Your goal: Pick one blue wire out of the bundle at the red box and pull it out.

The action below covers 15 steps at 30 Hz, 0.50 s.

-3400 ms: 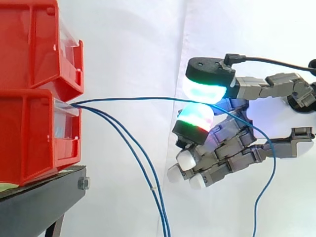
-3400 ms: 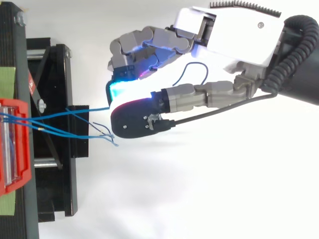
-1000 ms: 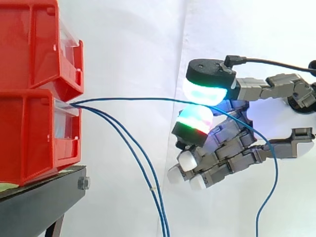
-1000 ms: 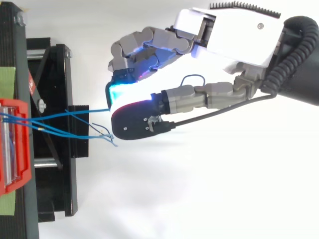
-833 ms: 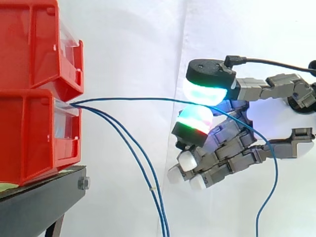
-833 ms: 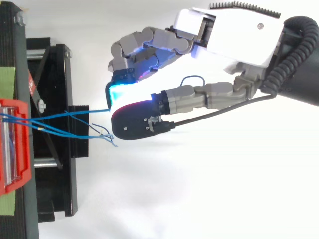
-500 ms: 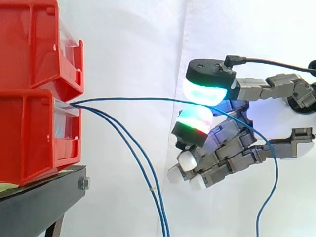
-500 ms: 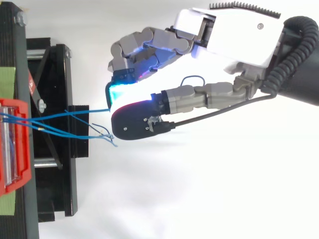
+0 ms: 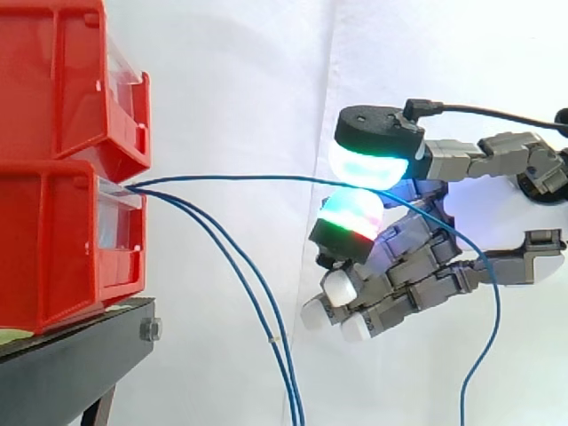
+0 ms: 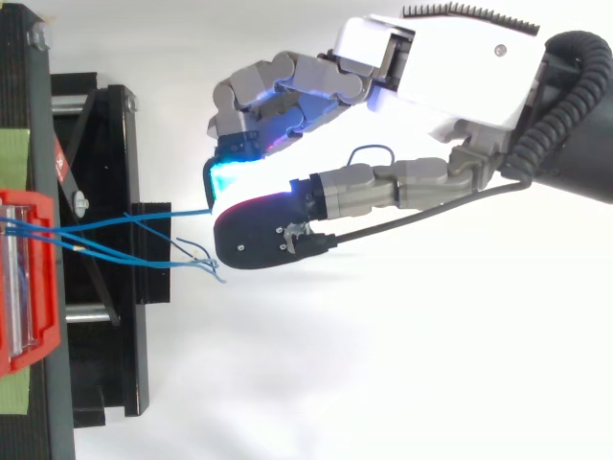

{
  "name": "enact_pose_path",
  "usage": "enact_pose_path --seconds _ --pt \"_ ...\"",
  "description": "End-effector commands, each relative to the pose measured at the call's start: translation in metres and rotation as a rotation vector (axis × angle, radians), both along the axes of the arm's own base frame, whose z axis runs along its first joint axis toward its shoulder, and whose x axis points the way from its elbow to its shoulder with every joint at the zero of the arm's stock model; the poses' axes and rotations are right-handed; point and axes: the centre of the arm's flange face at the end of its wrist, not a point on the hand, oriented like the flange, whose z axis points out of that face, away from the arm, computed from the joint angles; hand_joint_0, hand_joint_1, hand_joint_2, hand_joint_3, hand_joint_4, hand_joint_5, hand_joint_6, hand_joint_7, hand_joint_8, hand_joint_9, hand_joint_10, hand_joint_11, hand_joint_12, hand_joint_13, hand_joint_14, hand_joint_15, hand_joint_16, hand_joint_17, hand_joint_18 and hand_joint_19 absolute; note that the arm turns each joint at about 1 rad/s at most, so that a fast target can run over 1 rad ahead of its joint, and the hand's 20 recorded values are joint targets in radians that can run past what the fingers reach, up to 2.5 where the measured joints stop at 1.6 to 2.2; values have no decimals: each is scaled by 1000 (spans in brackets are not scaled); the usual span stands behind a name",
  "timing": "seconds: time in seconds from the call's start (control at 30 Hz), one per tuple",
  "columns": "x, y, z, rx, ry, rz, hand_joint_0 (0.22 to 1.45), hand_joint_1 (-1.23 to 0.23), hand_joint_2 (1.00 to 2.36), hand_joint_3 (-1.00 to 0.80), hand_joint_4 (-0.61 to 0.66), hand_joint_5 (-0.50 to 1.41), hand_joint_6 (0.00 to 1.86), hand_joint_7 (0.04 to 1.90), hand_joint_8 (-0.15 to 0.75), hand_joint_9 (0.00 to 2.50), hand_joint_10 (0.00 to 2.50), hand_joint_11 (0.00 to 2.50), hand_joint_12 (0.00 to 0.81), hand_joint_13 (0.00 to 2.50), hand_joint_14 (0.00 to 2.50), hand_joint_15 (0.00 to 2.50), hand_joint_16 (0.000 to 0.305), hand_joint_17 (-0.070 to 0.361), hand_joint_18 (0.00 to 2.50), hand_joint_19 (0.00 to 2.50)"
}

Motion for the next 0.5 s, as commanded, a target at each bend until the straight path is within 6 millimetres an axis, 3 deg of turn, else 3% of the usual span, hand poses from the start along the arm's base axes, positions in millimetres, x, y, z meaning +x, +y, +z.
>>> enact_pose_path --seconds 0.0,0.47 --pt "0 0 1 0 -1 0 633 -686 1020 -228 273 -99 631 1250 272 954 23 621 361 485 7 184 53 120 433 360" --pt "0 0 0 0 0 0 633 -682 1021 -227 271 -100 633 1241 269 941 25 683 360 491 8 191 53 119 438 370"
